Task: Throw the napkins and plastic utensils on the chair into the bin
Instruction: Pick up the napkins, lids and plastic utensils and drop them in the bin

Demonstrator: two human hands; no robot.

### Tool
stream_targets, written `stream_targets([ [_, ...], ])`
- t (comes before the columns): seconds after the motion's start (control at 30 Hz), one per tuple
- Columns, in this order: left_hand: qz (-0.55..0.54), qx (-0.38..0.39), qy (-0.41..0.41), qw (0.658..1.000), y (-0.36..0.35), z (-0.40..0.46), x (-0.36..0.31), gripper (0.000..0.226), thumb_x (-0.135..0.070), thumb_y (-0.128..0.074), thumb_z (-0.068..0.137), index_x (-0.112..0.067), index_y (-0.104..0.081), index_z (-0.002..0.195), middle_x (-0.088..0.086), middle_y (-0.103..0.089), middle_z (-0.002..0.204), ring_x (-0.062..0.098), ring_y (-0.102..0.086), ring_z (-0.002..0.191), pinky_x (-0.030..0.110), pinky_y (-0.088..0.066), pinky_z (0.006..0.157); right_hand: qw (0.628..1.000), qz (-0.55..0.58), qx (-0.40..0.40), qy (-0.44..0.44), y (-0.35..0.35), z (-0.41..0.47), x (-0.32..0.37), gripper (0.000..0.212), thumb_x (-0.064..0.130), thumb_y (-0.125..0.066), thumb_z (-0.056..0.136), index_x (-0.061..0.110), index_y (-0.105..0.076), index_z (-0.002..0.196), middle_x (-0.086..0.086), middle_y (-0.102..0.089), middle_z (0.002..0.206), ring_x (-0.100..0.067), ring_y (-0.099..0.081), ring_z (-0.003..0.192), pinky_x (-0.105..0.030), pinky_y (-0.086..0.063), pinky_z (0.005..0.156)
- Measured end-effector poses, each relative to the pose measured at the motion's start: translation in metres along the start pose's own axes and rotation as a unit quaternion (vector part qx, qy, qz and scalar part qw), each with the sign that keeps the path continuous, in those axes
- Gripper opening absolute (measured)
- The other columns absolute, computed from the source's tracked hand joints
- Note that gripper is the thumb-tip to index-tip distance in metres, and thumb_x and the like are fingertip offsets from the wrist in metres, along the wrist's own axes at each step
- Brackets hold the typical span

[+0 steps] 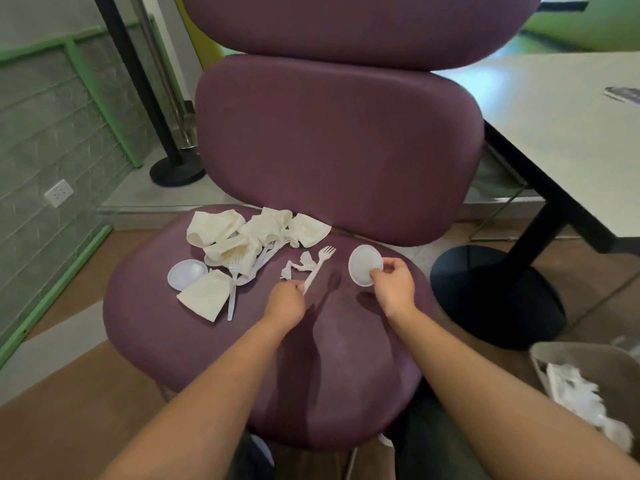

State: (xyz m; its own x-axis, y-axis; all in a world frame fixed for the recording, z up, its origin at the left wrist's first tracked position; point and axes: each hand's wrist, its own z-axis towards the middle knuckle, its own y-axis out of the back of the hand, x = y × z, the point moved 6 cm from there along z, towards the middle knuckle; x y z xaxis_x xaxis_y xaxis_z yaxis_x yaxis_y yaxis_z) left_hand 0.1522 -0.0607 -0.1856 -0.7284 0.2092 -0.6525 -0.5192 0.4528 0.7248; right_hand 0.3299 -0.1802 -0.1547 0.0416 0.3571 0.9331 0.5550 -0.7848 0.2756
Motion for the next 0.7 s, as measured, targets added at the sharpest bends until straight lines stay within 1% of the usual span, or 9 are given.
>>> stream_targets([
  [0.03,-0.012,0.003,0.001,1.0,-0.005,-0.006,-0.007,0.033,-0.003,-0.04,0.097,-0.021,-0.051,0.071,0.005,-0.052,0.076,0.024,-0.043,0.075,0.03,-0.032,0.066,1.0,0.002,-0.009,-0.001,0.013,-0.005,-0.003,0.018,0.007,-0.055,0.088,0.013,-0.057,0.105,-0.003,-0.063,0.1,-0.017,-0.057,0.087,-0.027,-0.044,0.07],
  [0.1,-0.062,0.013,0.006,0.998,-0.017,-0.018,-0.021,0.026,-0.013,-0.039,0.101,-0.017,-0.062,0.091,0.001,-0.059,0.084,0.023,-0.052,0.079,0.029,-0.037,0.07,1.0,-0.007,-0.028,-0.003,0.037,-0.015,-0.008,0.016,0.009,-0.055,0.088,0.013,-0.056,0.104,-0.002,-0.061,0.096,-0.018,-0.056,0.087,-0.025,-0.041,0.065],
  [0.17,-0.118,0.039,-0.004,0.992,-0.036,-0.03,-0.037,0.026,-0.018,-0.041,0.101,-0.013,-0.066,0.106,-0.004,-0.059,0.078,0.017,-0.052,0.068,0.029,-0.039,0.07,0.999,-0.011,-0.045,-0.005,0.064,-0.025,-0.015,0.017,0.01,-0.055,0.089,0.01,-0.057,0.106,-0.001,-0.058,0.092,-0.018,-0.054,0.086,-0.025,-0.038,0.065],
  [0.23,-0.144,0.073,-0.019,0.987,-0.055,-0.041,-0.055,0.025,-0.02,-0.044,0.1,-0.014,-0.067,0.105,-0.004,-0.057,0.074,0.013,-0.049,0.059,0.027,-0.044,0.063,0.998,-0.005,-0.063,-0.012,0.089,-0.033,-0.022,0.014,0.011,-0.056,0.089,0.01,-0.056,0.103,-0.002,-0.058,0.093,-0.02,-0.055,0.088,-0.026,-0.04,0.069],
  [0.3,-0.143,0.105,-0.042,0.983,-0.075,-0.055,-0.078,0.02,-0.02,-0.047,0.1,-0.014,-0.066,0.105,-0.002,-0.057,0.075,0.01,-0.052,0.06,0.019,-0.048,0.054,0.995,0.006,-0.093,-0.018,0.12,-0.04,-0.034,0.013,0.012,-0.058,0.089,0.01,-0.056,0.101,-0.004,-0.06,0.094,-0.022,-0.056,0.089,-0.03,-0.042,0.075],
  [0.37,-0.157,0.138,-0.062,0.976,-0.097,-0.071,-0.105,0.019,-0.017,-0.05,0.1,-0.01,-0.065,0.11,0.0,-0.059,0.076,0.009,-0.054,0.062,0.015,-0.049,0.05,0.992,0.017,-0.12,-0.021,0.154,-0.047,-0.046,0.013,0.013,-0.059,0.09,0.011,-0.055,0.102,-0.003,-0.058,0.094,-0.021,-0.056,0.09,-0.03,-0.04,0.074],
  [0.53,-0.152,0.241,-0.1,0.953,-0.156,-0.108,-0.168,0.015,-0.009,-0.059,0.095,-0.003,-0.066,0.107,0.004,-0.062,0.078,0.013,-0.058,0.065,0.017,-0.053,0.052,0.982,0.031,-0.18,-0.052,0.234,-0.062,-0.086,0.022,0.014,-0.061,0.092,0.012,-0.054,0.112,-0.003,-0.057,0.104,-0.02,-0.054,0.095,-0.029,-0.042,0.076],
  [0.63,-0.126,0.282,-0.111,0.945,-0.192,-0.125,-0.198,0.02,-0.01,-0.061,0.094,-0.005,-0.067,0.113,0.004,-0.064,0.081,0.011,-0.059,0.065,0.016,-0.052,0.051,0.973,0.033,-0.217,-0.078,0.274,-0.064,-0.11,0.018,0.013,-0.06,0.091,0.014,-0.053,0.107,-0.005,-0.058,0.102,-0.021,-0.054,0.093,-0.03,-0.041,0.079],
  [0.7,-0.118,0.303,-0.114,0.939,-0.217,-0.133,-0.215,0.022,-0.009,-0.061,0.094,-0.002,-0.065,0.115,0.003,-0.06,0.078,0.01,-0.055,0.061,0.017,-0.052,0.05,0.966,0.03,-0.24,-0.094,0.298,-0.064,-0.125,0.017,0.013,-0.06,0.091,0.013,-0.054,0.107,-0.005,-0.06,0.1,-0.024,-0.057,0.093,-0.032,-0.042,0.08],
])
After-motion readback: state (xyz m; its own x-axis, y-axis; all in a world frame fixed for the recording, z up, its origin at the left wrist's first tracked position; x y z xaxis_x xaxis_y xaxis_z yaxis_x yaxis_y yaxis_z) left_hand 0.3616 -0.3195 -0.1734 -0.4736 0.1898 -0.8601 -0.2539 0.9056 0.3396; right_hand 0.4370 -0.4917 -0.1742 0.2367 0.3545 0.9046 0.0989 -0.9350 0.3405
